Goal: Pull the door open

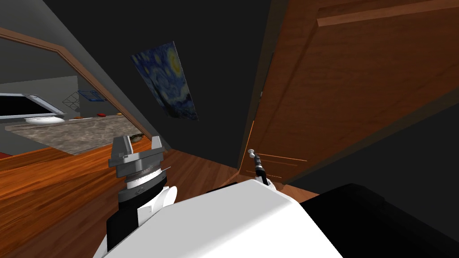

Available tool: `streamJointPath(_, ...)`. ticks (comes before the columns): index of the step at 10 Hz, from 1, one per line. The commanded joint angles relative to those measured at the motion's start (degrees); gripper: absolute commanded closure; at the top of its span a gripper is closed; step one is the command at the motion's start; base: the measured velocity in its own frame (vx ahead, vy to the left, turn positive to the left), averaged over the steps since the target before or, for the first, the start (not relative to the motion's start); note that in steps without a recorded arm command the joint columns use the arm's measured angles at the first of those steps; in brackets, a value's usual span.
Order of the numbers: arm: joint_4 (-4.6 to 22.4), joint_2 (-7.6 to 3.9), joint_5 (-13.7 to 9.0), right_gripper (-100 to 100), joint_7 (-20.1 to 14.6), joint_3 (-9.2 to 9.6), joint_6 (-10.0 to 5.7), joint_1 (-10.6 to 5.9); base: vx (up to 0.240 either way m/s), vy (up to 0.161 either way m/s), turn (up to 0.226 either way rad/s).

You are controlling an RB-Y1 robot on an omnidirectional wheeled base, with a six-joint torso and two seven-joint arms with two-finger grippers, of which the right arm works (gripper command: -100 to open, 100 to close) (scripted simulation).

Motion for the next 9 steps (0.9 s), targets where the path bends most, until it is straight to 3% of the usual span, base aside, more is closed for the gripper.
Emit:
streamJointPath(1,0.22,0.36,-1.24,100,-2.86,1.47,-0.91,-0.70,-0.042,-0.007,0.067)
streamJointPath(2,0.22,0.36,-1.24,100,-3.15,1.47,-0.91,-0.70,-0.031,-0.003,0.041)
streamJointPath(6,0.19,-0.43,-5.12,100,-9.74,3.41,-0.84,-0.42,-0.049,-0.011,0.061)
streamJointPath(8,0.19,-0.43,-5.12,100,-10.30,3.41,-0.84,-0.42,-0.021,0.001,0.023)
streamJointPath(9,0.18,-0.69,-6.42,100,-12.69,4.06,-0.81,-0.33,-0.035,-0.004,0.052)
